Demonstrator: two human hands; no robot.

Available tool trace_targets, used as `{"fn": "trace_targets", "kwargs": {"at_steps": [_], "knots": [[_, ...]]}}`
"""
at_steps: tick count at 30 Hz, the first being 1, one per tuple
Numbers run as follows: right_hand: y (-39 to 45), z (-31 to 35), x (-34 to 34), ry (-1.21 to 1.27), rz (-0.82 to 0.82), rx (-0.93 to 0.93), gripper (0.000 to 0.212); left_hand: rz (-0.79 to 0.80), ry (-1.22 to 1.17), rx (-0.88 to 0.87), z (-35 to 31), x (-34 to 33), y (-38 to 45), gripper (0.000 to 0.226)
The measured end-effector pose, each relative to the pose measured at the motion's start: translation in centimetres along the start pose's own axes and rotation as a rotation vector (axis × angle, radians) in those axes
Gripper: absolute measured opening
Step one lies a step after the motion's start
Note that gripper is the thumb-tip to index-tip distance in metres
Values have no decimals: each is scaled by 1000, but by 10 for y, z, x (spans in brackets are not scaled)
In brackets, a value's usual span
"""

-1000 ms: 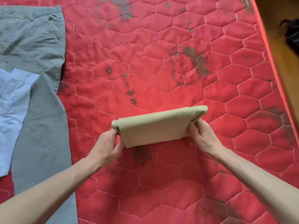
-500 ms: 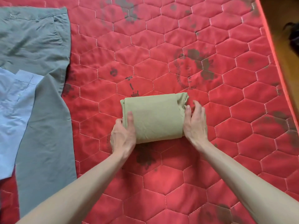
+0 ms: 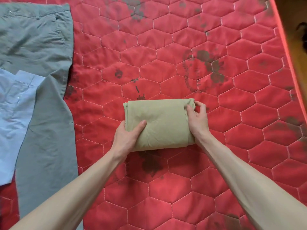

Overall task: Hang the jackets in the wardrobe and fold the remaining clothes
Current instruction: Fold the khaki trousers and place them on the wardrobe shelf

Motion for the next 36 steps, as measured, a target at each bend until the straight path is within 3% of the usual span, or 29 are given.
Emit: {"fn": "trace_targets", "kwargs": {"at_steps": [3,7,10,15,19,30,36], "knots": [[2,3,-1,141,-31,-116,21,50,-52,-38,3,6,-3,53],[-8,18,8,313,144,-341,17,88,-130,-81,-6,16,-10,52],[-22,38,19,302,216,-357,12,75,-185,-111,-20,24,-23,51],[-63,72,39,255,483,-281,65,49,-242,-159,-51,43,-65,45],[-111,111,72,214,606,-127,62,50,-282,-164,-81,68,-113,50],[-278,234,158,287,377,69,65,-6,-405,-176,-167,157,-274,49],[-351,293,214,280,361,204,54,-123,-355,-258,-195,181,-361,69]]}}
Point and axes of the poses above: each hand's wrist, its own y-axis towards the middle knuckle, its own x-axis out of the back of the hand, z = x × y, the point moved 1 cm from there along y, towards the middle knuckle, and after that the axes turned 3 degrees about -z, right-handed, at the moved point
